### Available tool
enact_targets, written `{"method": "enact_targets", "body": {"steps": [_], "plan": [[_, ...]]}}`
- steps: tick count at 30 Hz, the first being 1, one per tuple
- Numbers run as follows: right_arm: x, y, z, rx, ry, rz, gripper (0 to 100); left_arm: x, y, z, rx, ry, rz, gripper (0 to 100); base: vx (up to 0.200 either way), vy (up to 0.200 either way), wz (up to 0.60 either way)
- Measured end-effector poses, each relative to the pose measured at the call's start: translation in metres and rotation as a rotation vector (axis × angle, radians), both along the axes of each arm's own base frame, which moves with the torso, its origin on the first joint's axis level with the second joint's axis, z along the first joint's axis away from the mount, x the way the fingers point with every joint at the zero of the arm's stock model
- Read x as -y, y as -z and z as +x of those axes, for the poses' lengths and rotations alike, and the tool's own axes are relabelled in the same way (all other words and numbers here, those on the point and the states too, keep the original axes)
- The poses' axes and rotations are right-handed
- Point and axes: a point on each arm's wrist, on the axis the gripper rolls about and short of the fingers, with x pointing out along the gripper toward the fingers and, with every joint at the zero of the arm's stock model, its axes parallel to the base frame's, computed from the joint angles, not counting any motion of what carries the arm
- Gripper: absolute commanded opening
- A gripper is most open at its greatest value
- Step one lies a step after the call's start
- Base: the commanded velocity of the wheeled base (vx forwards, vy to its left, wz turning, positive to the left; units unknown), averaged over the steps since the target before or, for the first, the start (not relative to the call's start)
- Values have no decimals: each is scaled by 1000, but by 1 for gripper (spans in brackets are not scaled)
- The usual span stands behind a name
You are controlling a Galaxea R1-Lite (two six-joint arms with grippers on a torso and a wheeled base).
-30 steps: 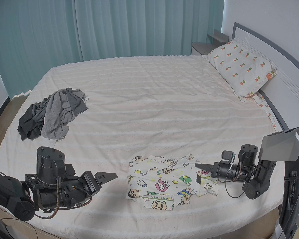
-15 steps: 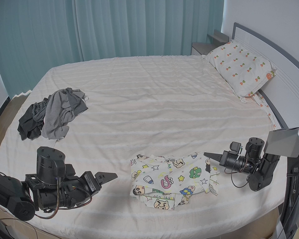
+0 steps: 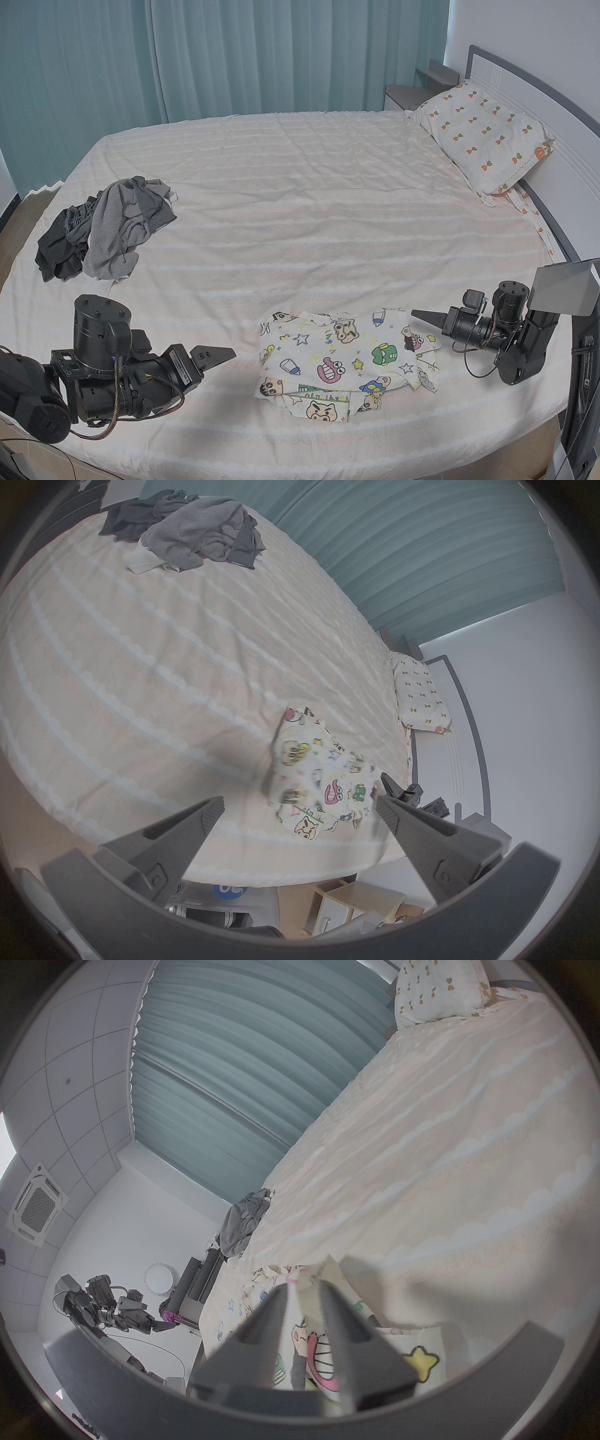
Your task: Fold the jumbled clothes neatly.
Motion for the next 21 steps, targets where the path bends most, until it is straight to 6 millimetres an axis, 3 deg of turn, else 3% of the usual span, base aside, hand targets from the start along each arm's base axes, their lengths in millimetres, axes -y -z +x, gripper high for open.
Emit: {"method": "enact_targets", "body": {"steps": [5,10,21], "plan": [[3,-6,-10,-9,7,-5,100,0,0,0,0,-1,0,100,0,0,0],[-9,-4,-32,-33,-46,-45,100,0,0,0,-1,-1,1,100,0,0,0],[-22,19,-78,-57,-180,-212,100,0,0,0,-1,-1,0,100,0,0,0]]}}
